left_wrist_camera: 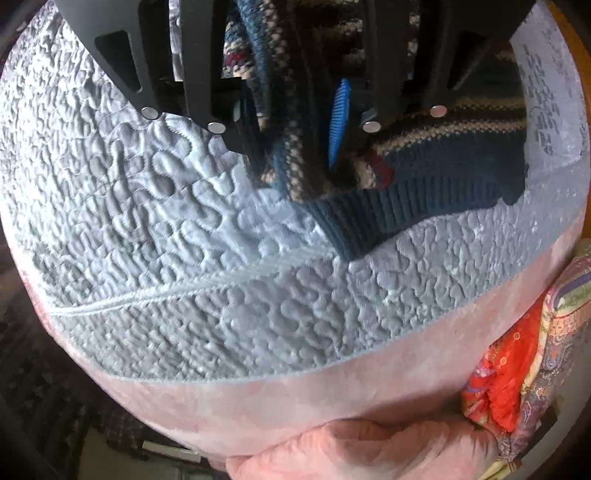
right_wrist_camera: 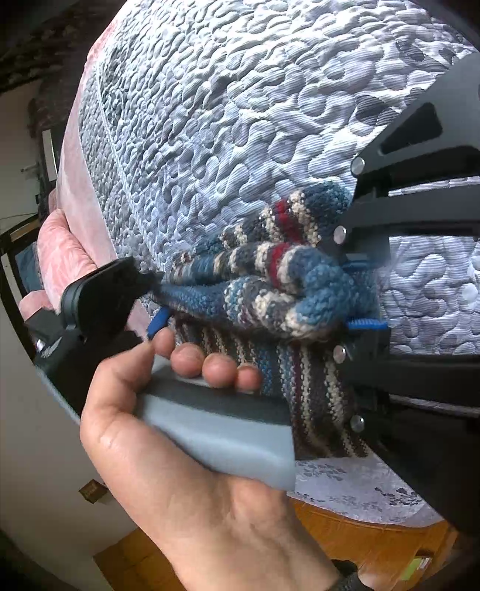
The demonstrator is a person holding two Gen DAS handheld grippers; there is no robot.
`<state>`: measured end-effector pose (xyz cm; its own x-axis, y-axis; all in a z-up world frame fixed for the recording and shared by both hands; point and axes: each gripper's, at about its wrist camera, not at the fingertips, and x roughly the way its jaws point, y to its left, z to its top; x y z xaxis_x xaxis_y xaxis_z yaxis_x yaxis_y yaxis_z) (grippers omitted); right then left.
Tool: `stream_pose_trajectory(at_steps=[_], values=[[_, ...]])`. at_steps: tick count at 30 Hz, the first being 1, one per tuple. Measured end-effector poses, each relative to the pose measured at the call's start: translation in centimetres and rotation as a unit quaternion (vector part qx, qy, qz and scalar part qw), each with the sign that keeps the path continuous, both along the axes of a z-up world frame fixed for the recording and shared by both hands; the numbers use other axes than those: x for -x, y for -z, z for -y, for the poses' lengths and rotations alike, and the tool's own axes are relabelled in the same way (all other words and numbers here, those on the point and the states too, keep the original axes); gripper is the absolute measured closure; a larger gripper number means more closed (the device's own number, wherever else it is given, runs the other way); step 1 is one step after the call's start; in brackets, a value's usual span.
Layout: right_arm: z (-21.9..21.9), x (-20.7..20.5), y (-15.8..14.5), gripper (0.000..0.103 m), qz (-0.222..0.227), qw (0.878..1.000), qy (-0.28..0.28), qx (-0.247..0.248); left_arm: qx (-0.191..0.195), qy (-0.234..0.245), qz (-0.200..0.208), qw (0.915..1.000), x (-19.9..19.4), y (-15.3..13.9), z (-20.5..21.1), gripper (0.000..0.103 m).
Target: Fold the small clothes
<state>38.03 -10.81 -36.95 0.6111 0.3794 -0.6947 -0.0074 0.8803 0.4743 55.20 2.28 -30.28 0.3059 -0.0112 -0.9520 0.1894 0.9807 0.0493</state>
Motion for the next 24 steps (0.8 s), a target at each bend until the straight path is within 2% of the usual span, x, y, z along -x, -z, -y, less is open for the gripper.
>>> stream_pose_trajectory(at_steps=[1, 4, 10, 12, 14, 16, 19, 21, 24], values=[[0.0, 0.0, 0.0, 0.084, -0.001, 1.000, 0.000, 0.000, 0.008, 0.007, 0.010, 0.9999, 0.1, -0.5, 0.0, 0.054], [0.1, 0.0, 0.0, 0.077, -0.002, 1.000, 0.002, 0.003, 0.022, 0.030, 0.039, 0.9985, 0.4, -1.9, 0.0, 0.046], [0.6, 0.0, 0.3, 0.072, -0.011, 1.000, 0.001, -0.020, 0.040, 0.065, 0.064, 0.9950, 1.1, -4.3, -1.4, 0.046], [1.4, -0.1, 0.7, 0.063, -0.024, 0.998, -0.001, -0.063, 0.052, 0.075, 0.066, 0.9937, 1.8, -5.4, -2.6, 0.046], [2.2, -0.2, 1.0, 0.048, -0.036, 0.994, -0.001, -0.102, 0.074, 0.080, 0.066, 0.9918, 2.7, -6.7, -4.2, 0.043], [3.1, -0.4, 1.5, 0.046, -0.051, 0.987, -0.009, -0.150, 0.100, 0.088, 0.059, 0.9893, 4.0, -7.9, -6.3, 0.036], [4.1, -0.9, 2.0, 0.046, -0.071, 0.974, -0.025, -0.214, 0.112, 0.111, 0.051, 0.9862, 6.3, -9.1, -9.5, 0.035], [4.8, -1.2, 1.7, 0.046, -0.075, 0.968, -0.035, -0.237, 0.127, 0.113, 0.039, 0.9847, 7.6, -9.4, -11.9, 0.035], [5.7, -2.1, 1.0, 0.046, -0.087, 0.967, -0.062, -0.233, 0.174, 0.099, 0.012, 0.9797, 9.7, -9.2, -16.0, 0.035]])
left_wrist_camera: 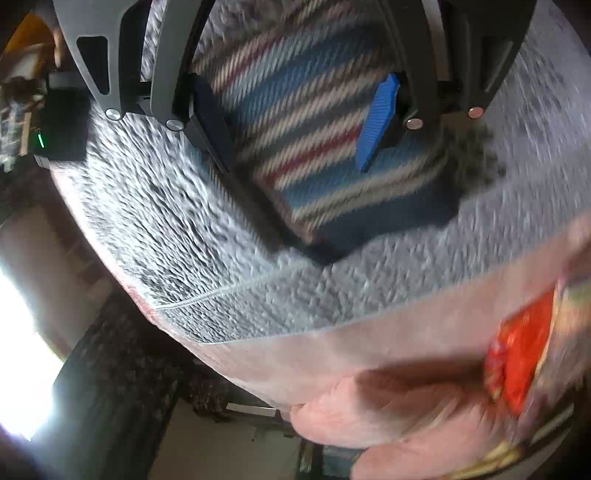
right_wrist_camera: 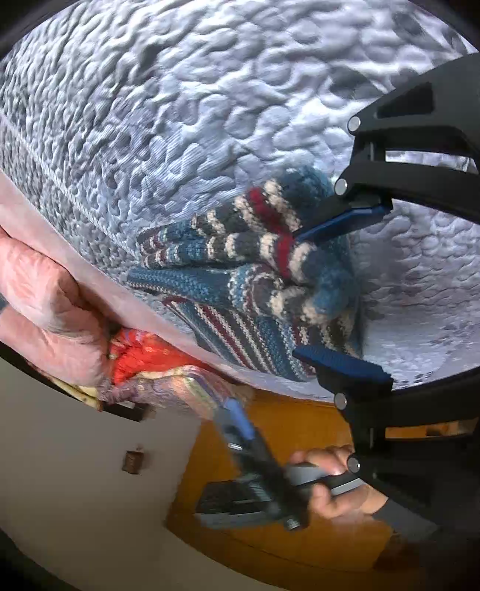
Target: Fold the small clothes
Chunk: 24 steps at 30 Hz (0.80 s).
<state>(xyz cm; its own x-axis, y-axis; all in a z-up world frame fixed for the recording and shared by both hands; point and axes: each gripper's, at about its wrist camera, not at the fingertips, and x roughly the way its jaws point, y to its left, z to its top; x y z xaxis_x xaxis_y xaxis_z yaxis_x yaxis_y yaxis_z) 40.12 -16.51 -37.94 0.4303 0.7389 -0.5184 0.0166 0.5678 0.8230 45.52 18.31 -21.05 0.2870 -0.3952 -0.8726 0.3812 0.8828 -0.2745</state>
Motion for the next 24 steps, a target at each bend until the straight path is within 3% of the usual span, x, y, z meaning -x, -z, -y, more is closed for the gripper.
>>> stream_pose_trajectory(at_steps=[3, 5, 7, 9, 10, 12, 15, 17, 21, 24], values=[[-0.6, -1.9, -0.3, 0.038, -0.022, 0.999, -0.048, 0.003, 0.049, -0.002, -0.037, 0.9981, 2.0, 1.2, -3.0, 0.035], [-1.3, -3.8, -0.2, 0.036, -0.046, 0.997, -0.068, 0.007, 0.066, -0.009, -0.047, 0.9967, 2.8, 2.0, -3.9, 0.035], [-2.0, -5.4, 0.5, 0.036, -0.074, 0.994, -0.085, -0.001, 0.107, -0.024, -0.066, 0.9918, 3.0, 2.8, -5.0, 0.035], [-2.8, -6.3, 0.9, 0.057, -0.086, 0.991, -0.104, -0.004, 0.136, -0.036, -0.075, 0.9872, 2.9, 3.1, -5.6, 0.035], [-2.9, -6.6, 1.0, 0.077, -0.089, 0.990, -0.109, 0.001, 0.151, -0.041, -0.082, 0.9844, 2.6, 3.3, -5.8, 0.035], [-2.2, -6.5, 0.9, 0.080, -0.088, 0.991, -0.102, -0.007, 0.167, -0.046, -0.088, 0.9809, 2.3, 3.5, -6.0, 0.035], [0.2, -6.1, 2.2, 0.079, -0.102, 0.992, -0.076, -0.017, 0.186, -0.039, -0.096, 0.9769, 1.4, 3.9, -5.7, 0.035], [0.8, -5.5, 2.7, 0.067, -0.101, 0.992, -0.078, -0.011, 0.194, -0.044, -0.111, 0.9737, 0.7, 5.0, -5.5, 0.035], [2.5, -4.8, -2.4, 0.058, -0.016, 0.998, -0.051, 0.039, 0.198, -0.050, -0.141, 0.9686, -0.3, 7.3, -5.2, 0.035], [1.0, -5.6, -3.2, 0.058, -0.023, 0.994, -0.104, 0.038, 0.208, -0.052, -0.152, 0.9649, -0.7, 8.1, -5.3, 0.035]])
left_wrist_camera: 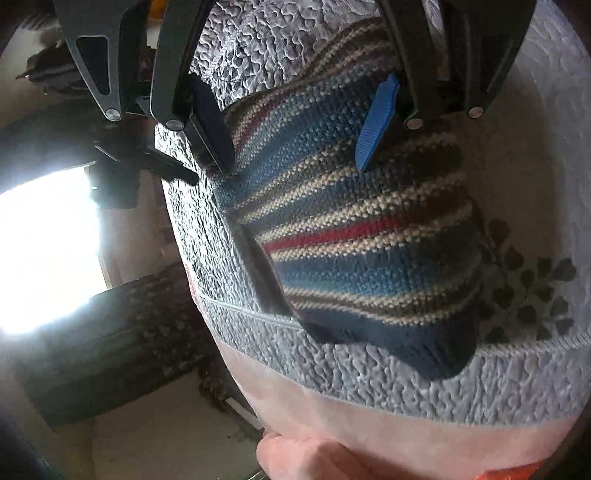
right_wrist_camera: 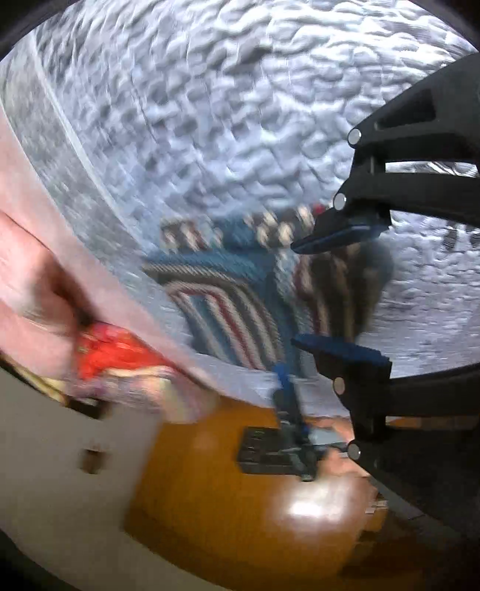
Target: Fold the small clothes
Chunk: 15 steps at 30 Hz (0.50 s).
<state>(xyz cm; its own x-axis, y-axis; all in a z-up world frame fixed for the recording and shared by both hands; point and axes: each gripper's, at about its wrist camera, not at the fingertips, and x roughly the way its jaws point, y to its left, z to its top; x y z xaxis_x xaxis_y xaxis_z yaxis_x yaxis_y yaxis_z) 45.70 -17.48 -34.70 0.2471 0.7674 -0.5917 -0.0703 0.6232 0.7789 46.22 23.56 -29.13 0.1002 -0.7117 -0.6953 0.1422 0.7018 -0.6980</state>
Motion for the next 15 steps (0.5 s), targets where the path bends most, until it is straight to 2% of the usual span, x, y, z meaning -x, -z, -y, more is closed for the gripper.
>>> stream_pose_trajectory(at_steps=[3, 5, 7, 8, 10, 12, 15], values=[[-2.9, -0.7, 2.0, 0.057, -0.043, 0.996, -0.057, 0.056, 0.004, -0.004, -0.008, 0.9999, 0.0, 0.2, -0.2, 0.035], [-3.3, -0.2, 2.6, 0.086, -0.051, 0.994, -0.067, 0.070, 0.008, 0.003, -0.011, 0.9999, 0.1, -0.2, -0.1, 0.037], [-1.9, 0.3, 2.4, 0.089, -0.049, 0.997, -0.049, 0.040, 0.045, 0.029, -0.013, 0.9985, 0.5, -0.9, 0.4, 0.037], [-1.2, 0.5, 2.6, 0.090, -0.052, 0.997, -0.041, 0.038, 0.045, 0.048, -0.012, 0.9978, 0.9, -1.0, 1.1, 0.037], [0.2, 0.6, 5.0, 0.090, -0.078, 0.996, -0.024, 0.046, 0.027, 0.068, -0.025, 0.9970, 1.1, 0.1, 2.0, 0.038], [0.2, 0.9, 6.8, 0.090, -0.097, 0.994, -0.023, 0.037, 0.010, 0.067, -0.045, 0.9967, 0.9, 1.8, 2.4, 0.045], [-0.6, 0.5, 5.6, 0.088, -0.079, 0.995, -0.035, 0.042, 0.004, 0.058, -0.050, 0.9970, 0.4, 2.4, 2.3, 0.046]])
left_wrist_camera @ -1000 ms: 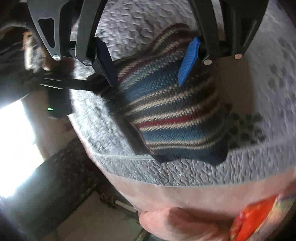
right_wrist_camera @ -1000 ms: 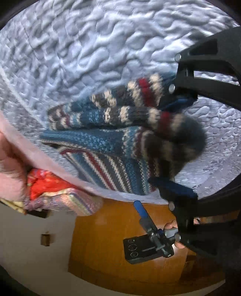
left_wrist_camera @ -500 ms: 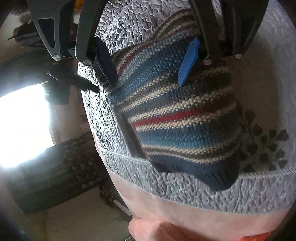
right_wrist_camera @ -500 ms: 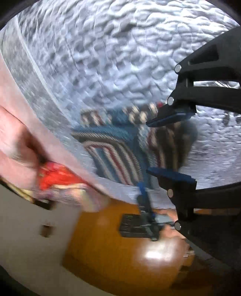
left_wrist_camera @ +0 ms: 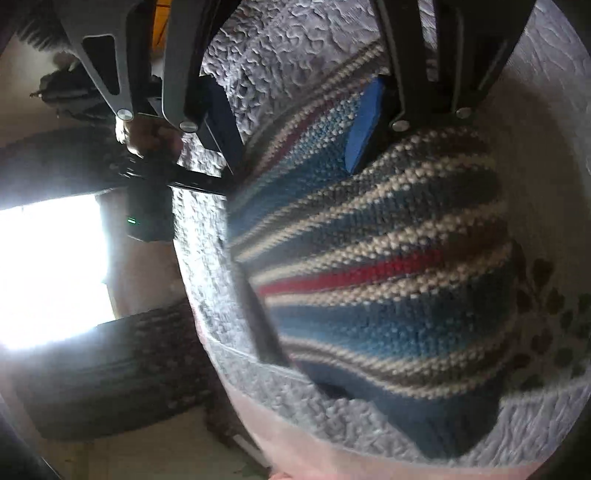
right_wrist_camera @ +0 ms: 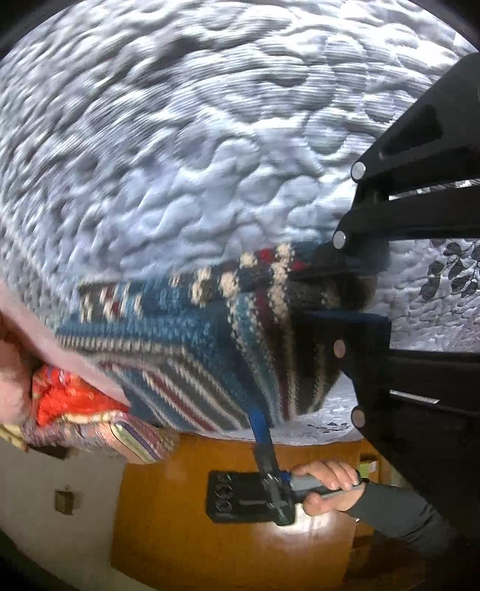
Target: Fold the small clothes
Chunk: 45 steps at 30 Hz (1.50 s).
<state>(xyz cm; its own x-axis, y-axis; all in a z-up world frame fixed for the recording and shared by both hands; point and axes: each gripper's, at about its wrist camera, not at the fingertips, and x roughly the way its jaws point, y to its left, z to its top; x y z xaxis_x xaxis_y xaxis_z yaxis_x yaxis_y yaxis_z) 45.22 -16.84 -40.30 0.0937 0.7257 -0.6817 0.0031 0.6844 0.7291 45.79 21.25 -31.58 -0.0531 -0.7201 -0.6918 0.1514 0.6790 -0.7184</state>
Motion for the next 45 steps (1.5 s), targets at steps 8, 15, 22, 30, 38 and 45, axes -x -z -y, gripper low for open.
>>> stream_pose_trajectory(at_steps=[8, 15, 22, 30, 38, 45], values=[[-2.3, -5.3, -3.2, 0.053, 0.042, 0.999, 0.007, -0.019, -0.002, -0.012, 0.001, 0.9999, 0.0, 0.3, -0.2, 0.047], [-2.9, -6.8, 0.6, 0.081, 0.017, 1.000, -0.005, 0.017, -0.022, -0.029, -0.008, 0.9993, -0.2, 1.2, -1.0, 0.076], [0.8, -9.5, -1.4, 0.070, 0.028, 0.995, 0.056, -0.083, 0.049, -0.033, 0.055, 0.9967, -0.1, -4.1, -1.1, 0.053], [-3.5, -13.4, 2.2, 0.085, 0.007, 1.000, -0.003, -0.025, -0.031, -0.052, 0.011, 0.9981, -1.2, 1.7, -2.4, 0.072], [-1.4, -16.0, -1.9, 0.080, 0.071, 0.994, 0.034, -0.075, 0.025, -0.075, 0.069, 0.9945, -2.2, -3.7, -2.8, 0.055], [-6.8, -17.9, 1.4, 0.103, 0.037, 0.999, -0.037, -0.001, -0.028, -0.116, 0.015, 0.9928, -6.7, 0.9, -4.4, 0.057]])
